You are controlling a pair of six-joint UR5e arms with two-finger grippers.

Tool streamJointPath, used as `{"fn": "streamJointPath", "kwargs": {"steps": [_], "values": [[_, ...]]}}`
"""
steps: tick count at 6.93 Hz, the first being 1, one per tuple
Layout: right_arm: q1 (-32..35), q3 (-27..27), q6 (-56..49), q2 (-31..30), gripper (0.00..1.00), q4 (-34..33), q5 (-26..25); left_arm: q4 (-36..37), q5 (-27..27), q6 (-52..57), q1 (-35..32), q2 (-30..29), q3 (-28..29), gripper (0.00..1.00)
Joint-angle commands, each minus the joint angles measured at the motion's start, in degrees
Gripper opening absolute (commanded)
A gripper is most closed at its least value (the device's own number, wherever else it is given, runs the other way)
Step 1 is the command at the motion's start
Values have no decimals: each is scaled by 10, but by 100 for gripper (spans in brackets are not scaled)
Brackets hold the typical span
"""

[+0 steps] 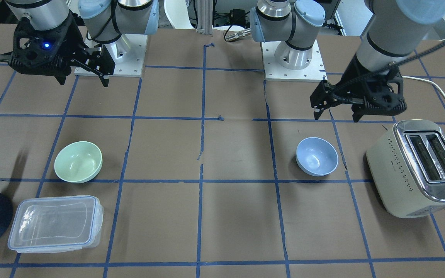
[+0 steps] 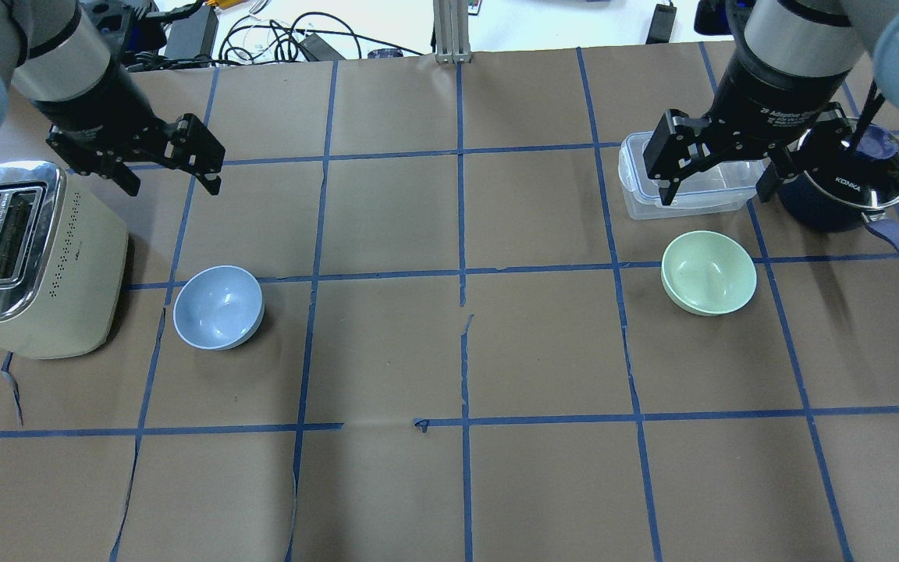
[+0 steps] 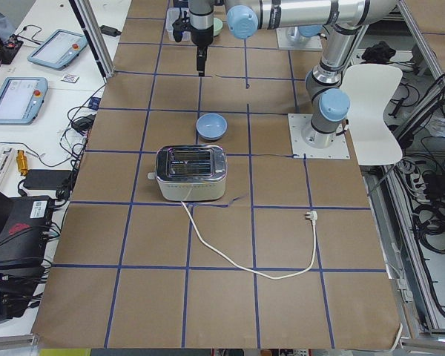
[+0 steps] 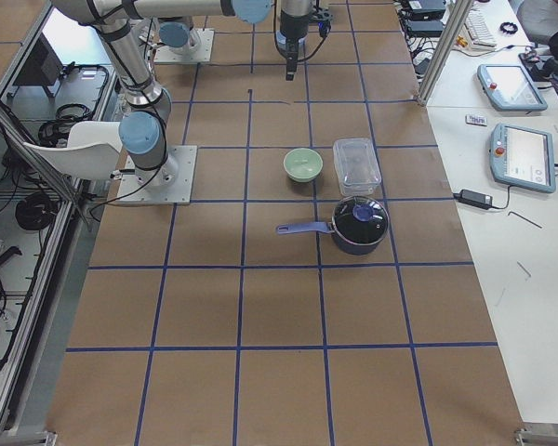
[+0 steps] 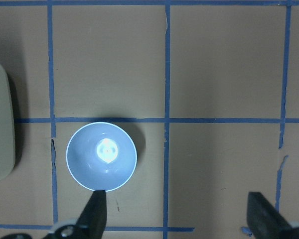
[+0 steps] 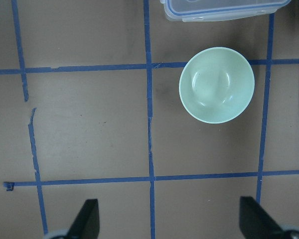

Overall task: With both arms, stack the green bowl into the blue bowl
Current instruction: 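Lower left gripper to blue bowl rim while right gripper descends to green bowl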

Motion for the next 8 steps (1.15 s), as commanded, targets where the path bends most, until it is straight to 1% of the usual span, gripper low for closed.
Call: {"fn": "streamJointPath", "kwargs": {"steps": [1, 2, 3, 4, 6, 7, 8], "values": [[1, 2, 4, 0, 100, 6, 0, 138, -3, 118, 121, -14, -146, 100], [0, 3, 2, 2, 100, 9, -1, 243, -1, 113, 131, -35, -211, 100], [1, 3, 3, 6, 100, 2, -1, 276, 2, 107, 132, -43, -244, 100], [1, 4, 5, 9, 100, 2, -1, 277, 0, 108, 132, -55, -246, 100], [0, 14, 5, 44, 100, -1, -1, 320, 1, 109, 132, -97, -249, 97], [-12, 16, 2, 54, 100, -5, -2, 331, 3, 117, 132, -107, -250, 64], [-19, 22, 3, 78, 100, -47, -2, 332, 1, 128, 132, -113, -257, 34]]}}
